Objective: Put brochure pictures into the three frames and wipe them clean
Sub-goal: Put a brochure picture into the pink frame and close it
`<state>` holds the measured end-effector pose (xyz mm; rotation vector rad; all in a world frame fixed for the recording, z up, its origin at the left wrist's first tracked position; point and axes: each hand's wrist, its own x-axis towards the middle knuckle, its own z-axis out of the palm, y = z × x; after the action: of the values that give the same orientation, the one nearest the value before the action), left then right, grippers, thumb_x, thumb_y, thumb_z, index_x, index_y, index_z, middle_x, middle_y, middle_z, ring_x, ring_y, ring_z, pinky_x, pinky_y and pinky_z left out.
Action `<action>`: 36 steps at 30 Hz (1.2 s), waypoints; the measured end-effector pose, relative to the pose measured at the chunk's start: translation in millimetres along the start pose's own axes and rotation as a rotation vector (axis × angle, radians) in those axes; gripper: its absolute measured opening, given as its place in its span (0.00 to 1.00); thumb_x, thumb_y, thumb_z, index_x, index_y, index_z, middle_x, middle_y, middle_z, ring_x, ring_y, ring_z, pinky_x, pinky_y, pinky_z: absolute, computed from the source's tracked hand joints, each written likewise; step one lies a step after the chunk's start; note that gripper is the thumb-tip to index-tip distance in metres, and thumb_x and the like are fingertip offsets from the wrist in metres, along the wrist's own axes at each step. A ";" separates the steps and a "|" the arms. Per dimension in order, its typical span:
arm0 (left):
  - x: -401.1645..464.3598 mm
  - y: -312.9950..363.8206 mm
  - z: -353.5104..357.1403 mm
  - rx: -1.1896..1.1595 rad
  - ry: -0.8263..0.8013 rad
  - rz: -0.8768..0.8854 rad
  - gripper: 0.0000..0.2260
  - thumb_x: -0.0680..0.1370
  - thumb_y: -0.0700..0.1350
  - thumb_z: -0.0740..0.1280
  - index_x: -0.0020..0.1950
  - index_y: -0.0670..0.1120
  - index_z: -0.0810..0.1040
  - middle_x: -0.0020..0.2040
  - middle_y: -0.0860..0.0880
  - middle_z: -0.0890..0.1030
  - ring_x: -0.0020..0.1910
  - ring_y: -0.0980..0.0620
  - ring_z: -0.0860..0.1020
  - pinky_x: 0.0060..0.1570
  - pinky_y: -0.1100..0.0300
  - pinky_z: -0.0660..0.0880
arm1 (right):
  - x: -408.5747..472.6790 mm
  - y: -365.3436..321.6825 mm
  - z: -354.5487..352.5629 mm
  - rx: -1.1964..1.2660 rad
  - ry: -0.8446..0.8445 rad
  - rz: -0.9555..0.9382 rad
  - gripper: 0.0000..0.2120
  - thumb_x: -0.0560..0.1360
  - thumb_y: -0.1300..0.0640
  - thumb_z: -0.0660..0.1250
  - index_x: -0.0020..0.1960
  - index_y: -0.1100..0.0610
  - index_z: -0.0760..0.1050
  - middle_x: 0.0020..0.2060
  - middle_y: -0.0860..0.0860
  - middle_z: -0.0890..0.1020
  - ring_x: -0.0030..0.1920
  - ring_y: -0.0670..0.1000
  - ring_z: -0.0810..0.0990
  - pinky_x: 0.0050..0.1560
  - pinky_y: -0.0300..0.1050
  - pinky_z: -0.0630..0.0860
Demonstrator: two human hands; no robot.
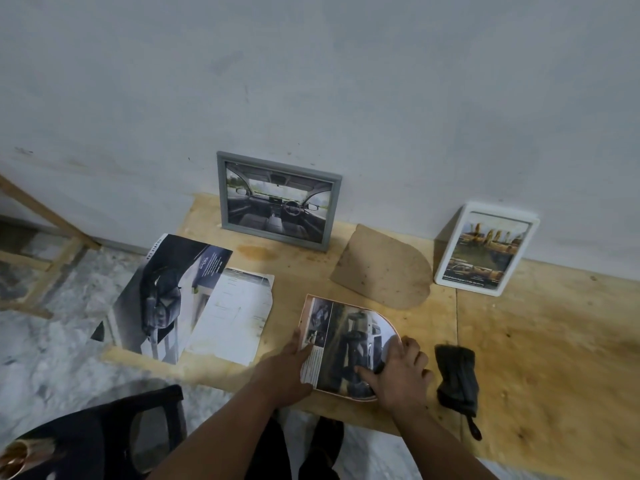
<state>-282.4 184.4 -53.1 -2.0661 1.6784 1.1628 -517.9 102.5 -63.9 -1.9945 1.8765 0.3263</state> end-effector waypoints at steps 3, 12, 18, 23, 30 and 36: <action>1.0 -0.2 1.1 0.006 0.006 0.003 0.40 0.77 0.61 0.67 0.84 0.58 0.49 0.84 0.54 0.36 0.76 0.41 0.68 0.71 0.48 0.71 | 2.3 -4.1 1.9 -0.039 -0.042 -0.002 0.54 0.65 0.23 0.65 0.79 0.52 0.53 0.76 0.56 0.54 0.73 0.61 0.57 0.67 0.60 0.65; -2.5 5.5 -4.0 0.009 0.015 0.011 0.42 0.77 0.58 0.69 0.84 0.58 0.48 0.83 0.54 0.34 0.76 0.43 0.69 0.69 0.48 0.72 | -4.7 -3.0 8.7 -0.039 -0.041 -0.035 0.47 0.72 0.27 0.63 0.81 0.51 0.52 0.80 0.58 0.47 0.78 0.63 0.46 0.73 0.68 0.56; -2.9 6.9 -6.6 0.001 0.004 0.050 0.45 0.76 0.57 0.70 0.84 0.58 0.44 0.83 0.49 0.32 0.75 0.41 0.70 0.66 0.47 0.75 | -24.4 -3.4 -11.8 0.268 0.029 -0.123 0.37 0.77 0.42 0.68 0.81 0.43 0.54 0.74 0.45 0.68 0.75 0.52 0.64 0.77 0.63 0.48; -17.7 10.4 -10.3 -0.260 0.161 0.056 0.46 0.77 0.56 0.73 0.84 0.57 0.45 0.85 0.53 0.41 0.78 0.45 0.66 0.71 0.49 0.70 | -27.9 -6.3 -43.7 1.014 -0.053 -0.195 0.37 0.78 0.59 0.72 0.78 0.37 0.57 0.75 0.45 0.70 0.72 0.51 0.72 0.67 0.51 0.77; -58.2 3.2 -47.3 -1.619 0.225 -0.021 0.31 0.71 0.53 0.80 0.71 0.48 0.76 0.58 0.46 0.86 0.55 0.44 0.86 0.47 0.50 0.83 | -0.3 -20.7 -113.2 1.129 -0.292 -0.325 0.35 0.73 0.50 0.78 0.75 0.40 0.66 0.69 0.48 0.77 0.64 0.51 0.80 0.60 0.56 0.82; -73.7 -36.5 -64.0 -1.901 0.623 -0.204 0.20 0.80 0.35 0.69 0.69 0.50 0.72 0.53 0.40 0.85 0.52 0.41 0.84 0.45 0.51 0.80 | 8.4 -85.9 -129.8 1.317 -0.371 -0.103 0.27 0.72 0.56 0.79 0.69 0.53 0.73 0.58 0.60 0.84 0.51 0.59 0.86 0.46 0.53 0.85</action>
<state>-224.0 208.7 29.7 -3.5535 -0.2249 2.7033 -443.6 42.6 59.4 -0.9927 1.1613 -0.4541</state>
